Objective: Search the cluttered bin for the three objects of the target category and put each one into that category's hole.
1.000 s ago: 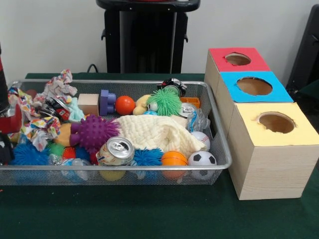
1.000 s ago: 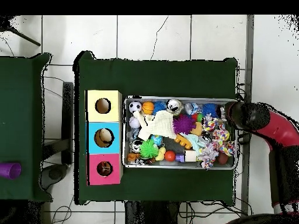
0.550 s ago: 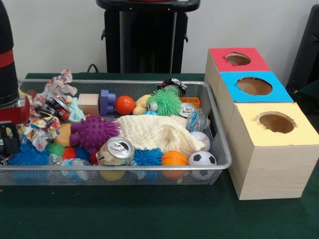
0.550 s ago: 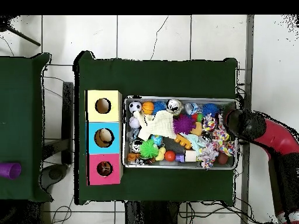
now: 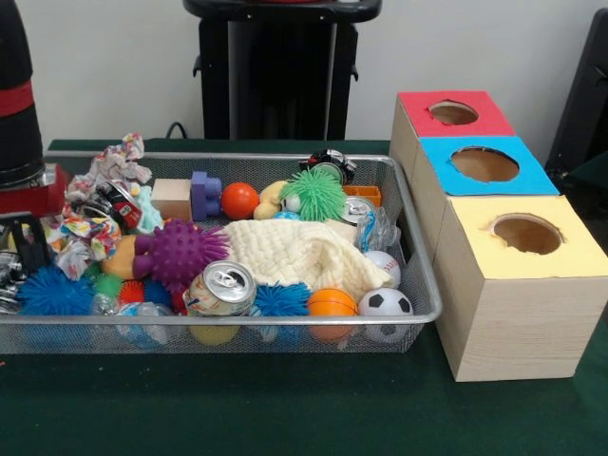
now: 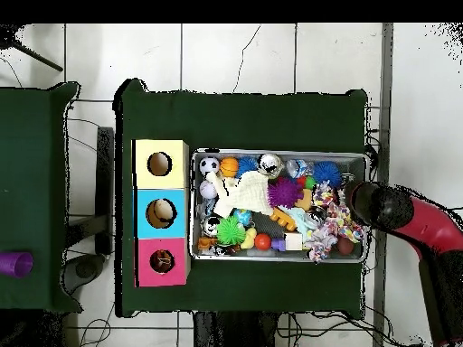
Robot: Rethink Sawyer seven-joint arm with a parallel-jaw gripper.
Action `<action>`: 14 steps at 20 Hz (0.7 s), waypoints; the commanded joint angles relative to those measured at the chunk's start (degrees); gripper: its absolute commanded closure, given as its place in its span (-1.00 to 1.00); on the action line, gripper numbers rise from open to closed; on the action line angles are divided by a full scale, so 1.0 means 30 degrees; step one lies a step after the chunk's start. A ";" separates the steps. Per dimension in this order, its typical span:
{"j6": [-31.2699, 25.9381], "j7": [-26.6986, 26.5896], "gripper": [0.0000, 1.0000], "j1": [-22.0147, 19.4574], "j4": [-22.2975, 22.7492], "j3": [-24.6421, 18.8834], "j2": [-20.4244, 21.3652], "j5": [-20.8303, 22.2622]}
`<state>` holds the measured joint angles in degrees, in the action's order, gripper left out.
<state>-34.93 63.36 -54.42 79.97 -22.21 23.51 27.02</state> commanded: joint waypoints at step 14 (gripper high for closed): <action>0.3666 0.2346 1.00 -0.1293 0.4778 0.2550 -0.0419 0.1892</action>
<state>-26.83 63.36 -57.25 86.42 -21.32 24.37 27.12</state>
